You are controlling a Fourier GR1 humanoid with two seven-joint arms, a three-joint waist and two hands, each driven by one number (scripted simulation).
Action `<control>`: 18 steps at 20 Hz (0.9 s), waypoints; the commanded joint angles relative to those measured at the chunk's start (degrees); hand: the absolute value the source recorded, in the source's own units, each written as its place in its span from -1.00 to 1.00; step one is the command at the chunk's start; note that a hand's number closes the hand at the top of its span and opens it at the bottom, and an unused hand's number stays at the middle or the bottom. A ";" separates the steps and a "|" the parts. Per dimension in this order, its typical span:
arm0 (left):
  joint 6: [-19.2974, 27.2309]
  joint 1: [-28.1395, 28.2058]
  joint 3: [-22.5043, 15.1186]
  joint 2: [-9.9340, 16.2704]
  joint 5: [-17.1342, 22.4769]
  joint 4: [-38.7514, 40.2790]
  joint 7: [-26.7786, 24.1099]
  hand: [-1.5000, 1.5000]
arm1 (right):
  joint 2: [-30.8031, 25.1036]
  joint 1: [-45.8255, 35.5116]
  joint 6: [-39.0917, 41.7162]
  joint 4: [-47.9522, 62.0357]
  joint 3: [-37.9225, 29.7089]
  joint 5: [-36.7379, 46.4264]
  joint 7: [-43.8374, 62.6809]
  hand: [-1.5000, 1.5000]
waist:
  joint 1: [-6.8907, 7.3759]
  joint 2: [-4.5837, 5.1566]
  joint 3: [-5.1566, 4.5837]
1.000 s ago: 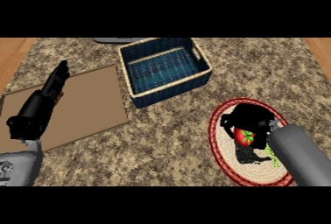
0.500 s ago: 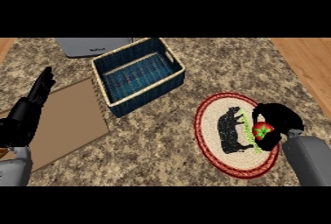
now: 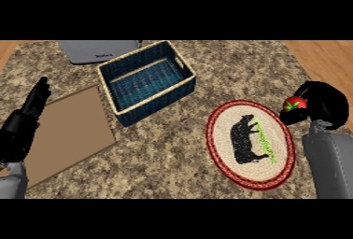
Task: Pick the tomato from the placemat and place it in the basket
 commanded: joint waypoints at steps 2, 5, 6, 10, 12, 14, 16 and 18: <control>-0.62 -0.75 -0.94 -0.46 0.24 -0.36 0.17 0.00 | 8.77 -8.00 -9.95 -14.38 0.31 3.70 13.78 1.00 | 3.20 0.51 0.11; -1.75 -0.36 -2.67 -1.37 0.47 -1.07 -0.82 0.00 | 12.27 -13.08 -10.68 -22.64 3.95 9.65 21.78 1.00 | 5.31 1.34 0.13; -1.29 -1.68 -3.50 -1.87 -0.19 -1.18 -0.28 0.00 | 12.97 -15.77 -8.60 -24.51 6.45 12.39 24.66 1.00 | 5.64 1.63 0.12; -3.36 -3.18 -3.78 -1.35 1.16 -1.32 -0.85 0.00 | 13.15 -25.48 0.35 -27.68 16.31 18.61 38.59 1.00 | 9.08 2.80 0.27; -2.38 -3.71 -5.65 -3.16 -0.04 -1.18 -0.79 0.00 | 13.20 -34.10 5.68 -25.27 17.81 18.72 43.37 1.00 | 10.33 3.25 0.32; -2.88 -5.07 -6.00 -2.68 -0.29 -1.42 -0.19 0.00 | 13.22 -40.67 7.84 -22.73 17.48 16.76 47.65 1.00 | 11.06 3.59 0.42; -4.01 -5.49 -5.24 -2.13 1.11 -1.98 -0.43 0.00 | 13.23 -46.35 8.68 -17.77 16.45 14.14 49.11 1.00 | 12.07 3.86 0.43; -4.32 -6.52 -4.28 -1.38 1.20 0.30 -1.59 0.00 | 13.24 -49.53 7.80 -12.17 13.78 12.05 49.24 1.00 | 11.95 4.31 0.43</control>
